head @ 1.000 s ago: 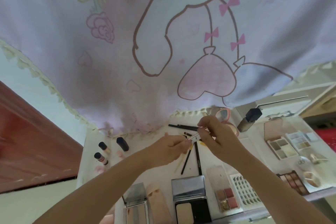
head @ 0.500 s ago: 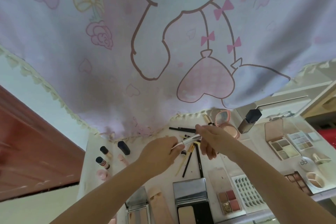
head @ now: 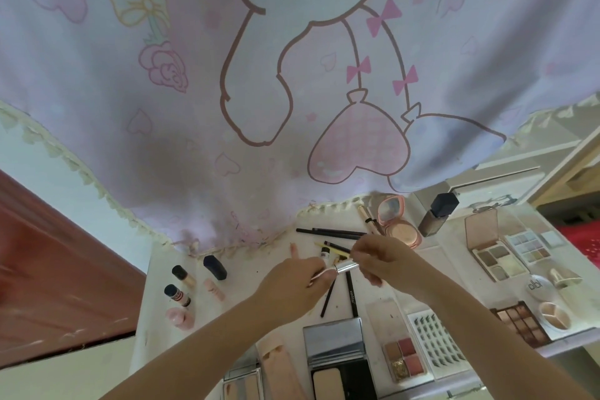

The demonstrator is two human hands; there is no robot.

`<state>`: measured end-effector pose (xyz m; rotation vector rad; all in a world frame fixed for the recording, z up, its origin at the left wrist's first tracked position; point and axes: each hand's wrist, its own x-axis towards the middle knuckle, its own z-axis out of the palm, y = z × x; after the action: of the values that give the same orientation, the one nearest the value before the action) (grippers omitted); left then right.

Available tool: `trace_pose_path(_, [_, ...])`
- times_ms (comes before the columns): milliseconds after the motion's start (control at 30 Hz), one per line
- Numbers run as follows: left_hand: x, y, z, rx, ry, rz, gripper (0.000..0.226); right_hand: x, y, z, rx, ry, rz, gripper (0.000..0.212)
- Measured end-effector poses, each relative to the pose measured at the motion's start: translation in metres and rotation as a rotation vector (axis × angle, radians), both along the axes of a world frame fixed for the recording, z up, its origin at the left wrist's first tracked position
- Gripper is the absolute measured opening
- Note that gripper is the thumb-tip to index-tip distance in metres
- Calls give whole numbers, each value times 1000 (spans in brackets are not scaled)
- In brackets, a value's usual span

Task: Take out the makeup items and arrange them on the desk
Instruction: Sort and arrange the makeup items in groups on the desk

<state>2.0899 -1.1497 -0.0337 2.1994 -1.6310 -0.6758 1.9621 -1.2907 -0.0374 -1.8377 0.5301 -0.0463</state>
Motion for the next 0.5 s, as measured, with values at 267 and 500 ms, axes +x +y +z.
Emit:
trace_pose_path(267, [0, -2, 2, 4, 11, -19, 30, -4, 0, -1, 15, 38, 4, 20])
trace_pose_path(500, [5, 2, -1, -41, 92, 20, 25, -7, 1, -5, 160, -78, -9, 15])
